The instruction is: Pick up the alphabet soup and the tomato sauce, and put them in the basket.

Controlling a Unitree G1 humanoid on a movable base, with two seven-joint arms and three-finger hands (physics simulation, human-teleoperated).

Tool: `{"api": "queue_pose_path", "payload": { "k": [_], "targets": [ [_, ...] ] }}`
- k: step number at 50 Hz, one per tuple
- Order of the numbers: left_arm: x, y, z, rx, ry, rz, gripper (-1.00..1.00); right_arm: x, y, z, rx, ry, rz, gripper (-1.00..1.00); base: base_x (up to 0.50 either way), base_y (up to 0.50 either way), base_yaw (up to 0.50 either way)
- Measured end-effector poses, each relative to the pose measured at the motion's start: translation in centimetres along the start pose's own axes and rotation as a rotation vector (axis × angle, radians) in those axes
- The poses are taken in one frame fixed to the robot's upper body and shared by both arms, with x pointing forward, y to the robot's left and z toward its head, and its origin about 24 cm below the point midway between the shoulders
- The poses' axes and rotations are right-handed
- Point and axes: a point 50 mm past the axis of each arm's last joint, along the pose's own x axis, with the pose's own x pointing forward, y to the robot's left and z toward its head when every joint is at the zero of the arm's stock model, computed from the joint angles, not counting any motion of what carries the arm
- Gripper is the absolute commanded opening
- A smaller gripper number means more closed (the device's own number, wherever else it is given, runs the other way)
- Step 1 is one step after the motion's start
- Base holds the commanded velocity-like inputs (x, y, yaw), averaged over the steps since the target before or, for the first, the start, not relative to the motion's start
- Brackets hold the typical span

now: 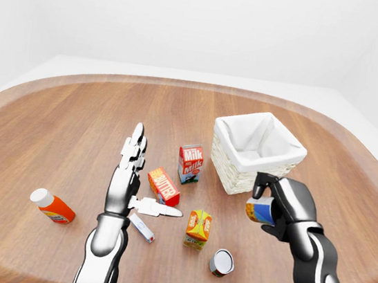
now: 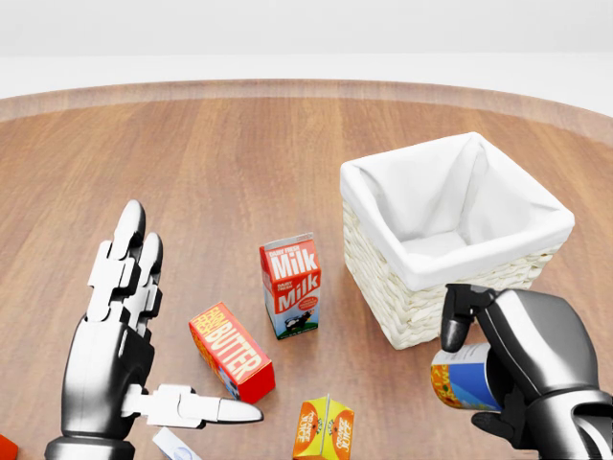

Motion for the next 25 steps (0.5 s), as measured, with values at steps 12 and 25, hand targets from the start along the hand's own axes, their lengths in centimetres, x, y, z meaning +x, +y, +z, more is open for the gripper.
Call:
{"api": "queue_pose_path", "payload": {
  "k": [12, 25],
  "targets": [
    [0.0, 0.0, -0.1, 0.000, 0.000, -0.001, 1.00, 2.4, -2.2, 1.7, -0.027, -0.085, -0.027, -1.00, 0.00, 0.00, 0.00],
    [0.1, 0.0, -0.1, -0.001, 0.002, 0.001, 1.00, 5.1, -4.5, 3.0, -0.045, -0.112, -0.045, -1.00, 0.00, 0.00, 0.00]
  ]
}}
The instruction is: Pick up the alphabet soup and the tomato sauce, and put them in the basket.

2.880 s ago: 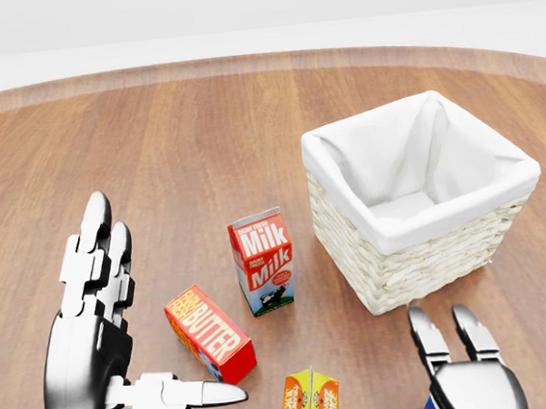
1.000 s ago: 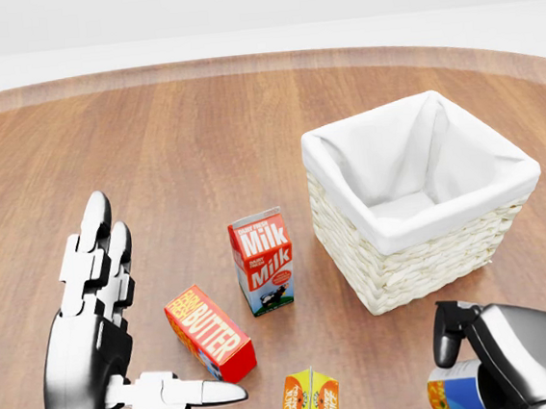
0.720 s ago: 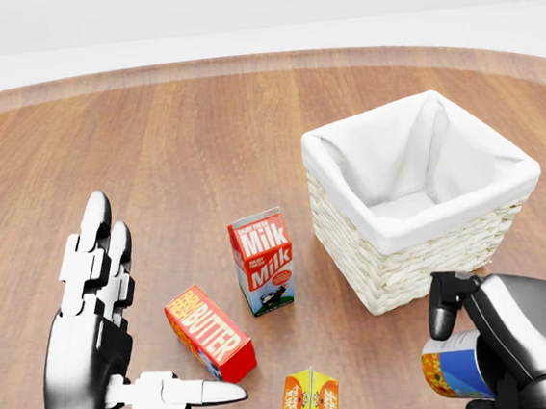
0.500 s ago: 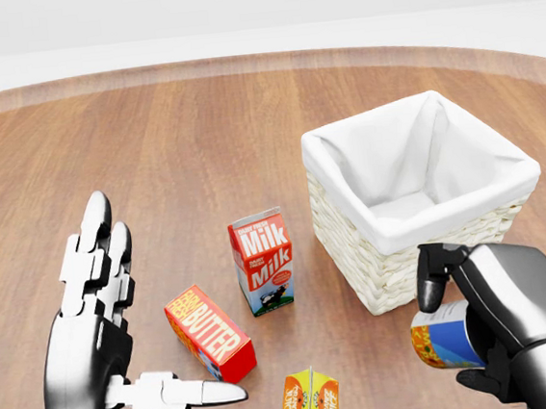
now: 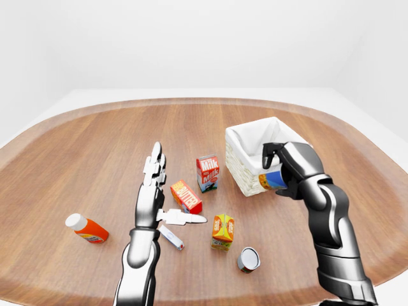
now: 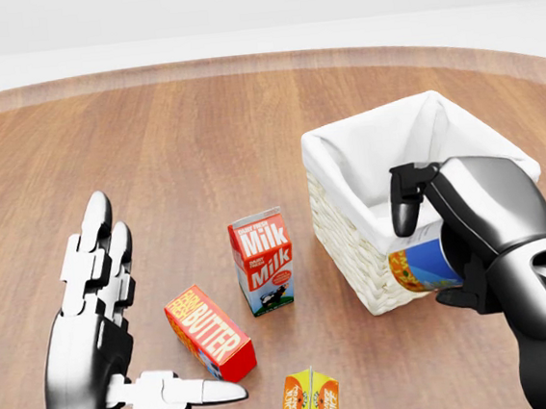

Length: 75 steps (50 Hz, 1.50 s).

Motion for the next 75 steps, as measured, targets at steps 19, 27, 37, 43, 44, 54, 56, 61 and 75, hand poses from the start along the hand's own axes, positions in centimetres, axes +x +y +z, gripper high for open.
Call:
{"api": "queue_pose_path", "payload": {
  "k": [19, 27, 37, 43, 44, 54, 56, 61, 75],
  "targets": [
    [0.2, 0.0, 0.0, -0.001, 0.003, 0.004, 1.00, 4.2, -4.4, 1.3, -0.029, -0.007, -0.051, -1.00, 0.00, 0.00, 0.00],
    [0.2, 0.0, 0.0, -0.001, 0.003, 0.005, 1.00, 6.6, -5.3, 1.5, -0.025, 0.006, -0.065, -1.00, 0.00, 0.00, 0.00],
    [0.1, 0.0, 0.0, 0.000, 0.002, 0.003, 1.00, 9.5, -5.8, 1.5, -0.013, 0.031, -0.076, -1.00, 0.00, 0.00, 0.00],
    [0.1, 0.0, 0.0, 0.000, 0.001, 0.002, 1.00, 10.9, -5.6, 1.6, -0.009, 0.046, -0.077, -1.00, 0.00, 0.00, 0.00],
    [0.1, 0.0, 0.0, 0.000, 0.001, 0.002, 1.00, 11.1, -5.6, 1.6, -0.009, 0.048, -0.077, -1.00, 0.00, 0.00, 0.00],
    [0.1, 0.0, 0.0, 0.000, 0.000, 0.000, 1.00, 12.9, -4.6, 1.5, -0.005, 0.076, -0.067, -1.00, 0.00, 0.00, 0.00],
    [0.1, 0.0, 0.0, 0.000, 0.000, 0.000, 1.00, 13.1, -4.3, 1.5, -0.006, 0.082, -0.063, -1.00, 0.00, 0.00, 0.00],
    [0.1, 0.0, 0.0, -0.001, 0.000, -0.001, 1.00, 13.7, -3.5, 1.3, -0.004, 0.100, -0.054, -1.00, 0.00, 0.00, 0.00],
    [0.1, 0.0, 0.0, -0.002, 0.000, -0.002, 1.00, 14.4, -1.5, 0.9, -0.003, 0.149, -0.018, -1.00, 0.00, 0.00, 0.00]
  ]
}}
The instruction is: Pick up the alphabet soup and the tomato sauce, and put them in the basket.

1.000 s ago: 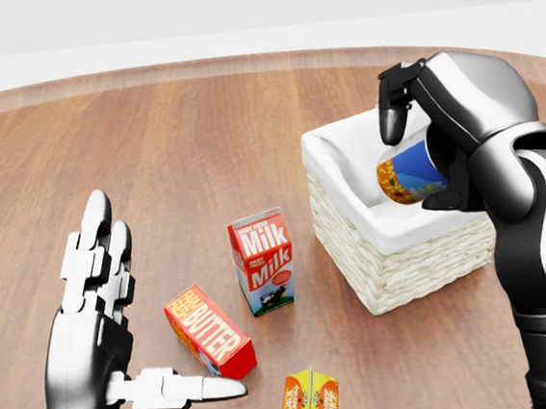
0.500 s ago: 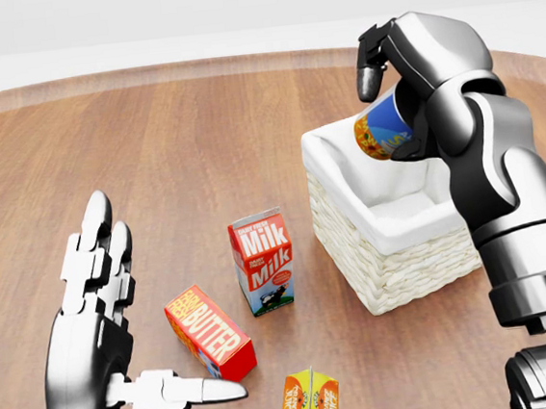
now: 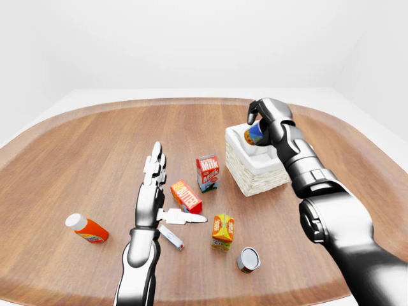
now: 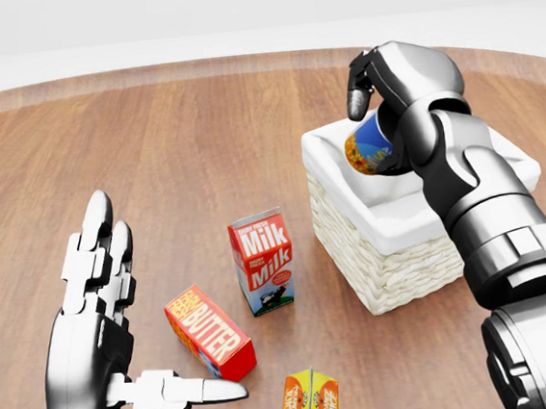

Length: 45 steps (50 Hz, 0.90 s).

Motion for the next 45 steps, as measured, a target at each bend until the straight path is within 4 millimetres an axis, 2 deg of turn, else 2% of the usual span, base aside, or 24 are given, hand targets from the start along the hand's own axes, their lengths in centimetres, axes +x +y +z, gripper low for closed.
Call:
{"api": "queue_pose_path", "payload": {
  "k": [23, 45],
  "targets": [
    [0.1, 0.0, 0.0, -0.003, 0.002, 0.003, 1.00, 0.5, -0.5, -0.5, -0.006, 0.067, -0.002, -1.00, 0.00, 0.00, 0.00],
    [0.0, 0.0, 0.0, -0.002, 0.001, 0.000, 1.00, 0.0, 0.8, -2.1, -0.015, 0.136, 0.015, -1.00, 0.00, 0.00, 0.00]
  ]
}}
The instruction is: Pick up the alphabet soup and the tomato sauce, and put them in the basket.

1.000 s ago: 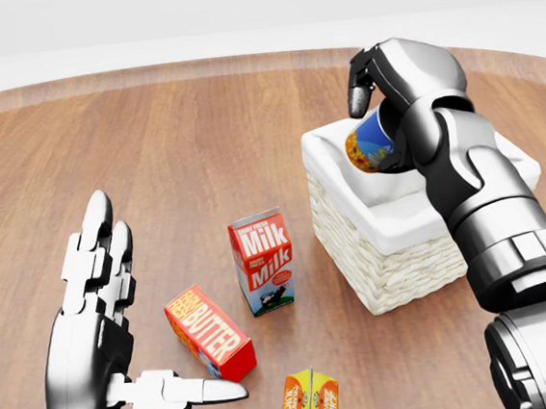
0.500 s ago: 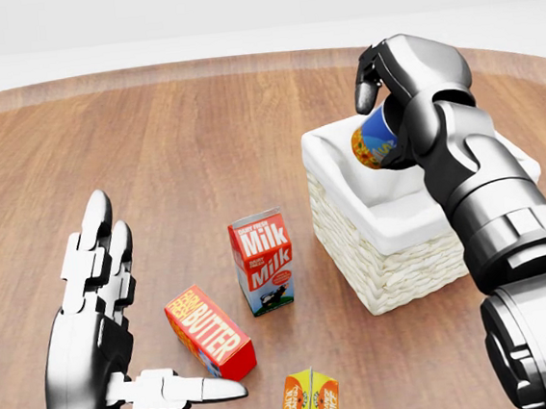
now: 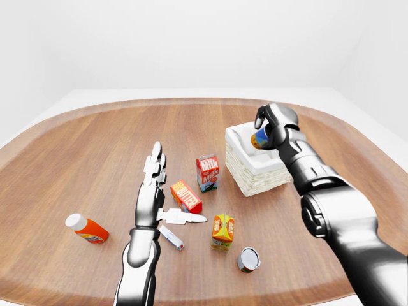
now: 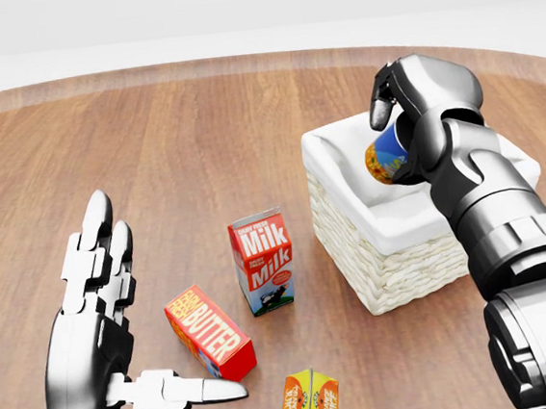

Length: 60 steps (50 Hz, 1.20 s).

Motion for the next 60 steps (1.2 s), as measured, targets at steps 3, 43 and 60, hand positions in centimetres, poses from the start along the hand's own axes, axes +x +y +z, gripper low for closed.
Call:
{"api": "queue_pose_path", "payload": {
  "k": [3, 43, 60],
  "targets": [
    [0.0, 0.0, 0.0, 0.000, 0.000, 0.000, 1.00, -0.1, 0.2, -0.1, -0.001, 0.005, 0.003, -1.00, 0.00, 0.00, 0.00],
    [0.0, 0.0, -0.1, 0.000, 0.001, 0.000, 1.00, -0.5, 1.8, -1.6, -0.007, 0.055, 0.032, -1.00, 0.00, 0.00, 0.00],
    [0.0, 0.0, 0.0, 0.000, 0.000, 0.000, 1.00, -0.5, 1.7, -1.5, -0.028, 0.047, 0.010, 1.00, 0.00, 0.00, 0.00]
  ]
}}
